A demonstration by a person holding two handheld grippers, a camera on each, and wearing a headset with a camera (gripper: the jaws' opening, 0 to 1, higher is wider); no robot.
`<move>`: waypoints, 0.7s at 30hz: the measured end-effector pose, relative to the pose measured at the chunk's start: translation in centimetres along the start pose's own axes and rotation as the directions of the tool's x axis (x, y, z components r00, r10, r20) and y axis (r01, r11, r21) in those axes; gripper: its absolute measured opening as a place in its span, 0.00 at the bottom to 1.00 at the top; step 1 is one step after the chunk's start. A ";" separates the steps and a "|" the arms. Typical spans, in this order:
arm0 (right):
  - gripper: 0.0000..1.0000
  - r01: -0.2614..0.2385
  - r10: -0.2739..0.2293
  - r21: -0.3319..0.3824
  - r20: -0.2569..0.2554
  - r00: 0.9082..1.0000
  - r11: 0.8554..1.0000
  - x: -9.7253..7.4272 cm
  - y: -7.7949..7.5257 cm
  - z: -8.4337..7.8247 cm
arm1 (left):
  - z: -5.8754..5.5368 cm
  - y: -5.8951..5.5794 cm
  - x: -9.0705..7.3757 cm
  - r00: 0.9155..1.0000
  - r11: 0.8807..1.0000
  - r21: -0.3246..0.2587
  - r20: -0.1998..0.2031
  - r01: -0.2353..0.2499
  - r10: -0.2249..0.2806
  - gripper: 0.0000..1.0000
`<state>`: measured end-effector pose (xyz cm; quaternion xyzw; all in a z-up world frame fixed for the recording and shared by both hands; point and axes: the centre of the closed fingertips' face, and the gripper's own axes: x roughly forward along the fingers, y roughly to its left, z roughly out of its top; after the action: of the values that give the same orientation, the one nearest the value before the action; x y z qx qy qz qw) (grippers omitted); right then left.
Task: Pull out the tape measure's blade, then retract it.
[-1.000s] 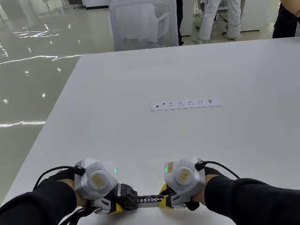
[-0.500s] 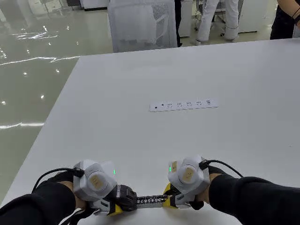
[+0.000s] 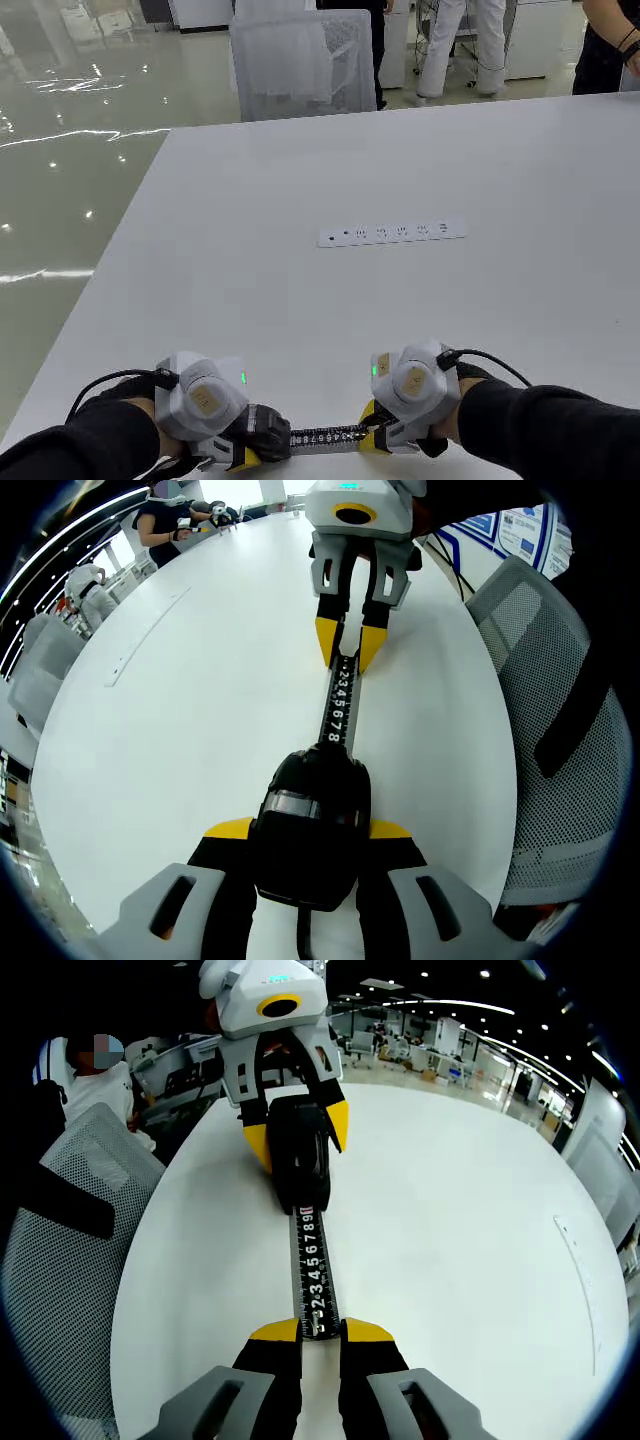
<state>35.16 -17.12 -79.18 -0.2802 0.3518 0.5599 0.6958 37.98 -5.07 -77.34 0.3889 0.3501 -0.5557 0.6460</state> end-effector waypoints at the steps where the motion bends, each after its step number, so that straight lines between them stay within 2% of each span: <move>1: 0.10 0.000 0.000 0.000 -0.001 1.000 1.000 0.0 0.0 -0.1 | 0.0 0.0 0.0 1.000 1.000 -0.001 0.000 0.000 0.000 0.33; 21: 0.10 -0.001 0.001 0.014 -0.003 1.000 1.000 -0.9 -0.3 -1.2 | 0.0 -0.1 0.0 1.000 1.000 -0.001 -0.001 0.000 0.000 0.33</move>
<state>35.09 -18.62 -79.19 -0.2757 0.3569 0.5574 0.6971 37.90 -5.11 -77.37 0.3889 0.3509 -0.5551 0.6462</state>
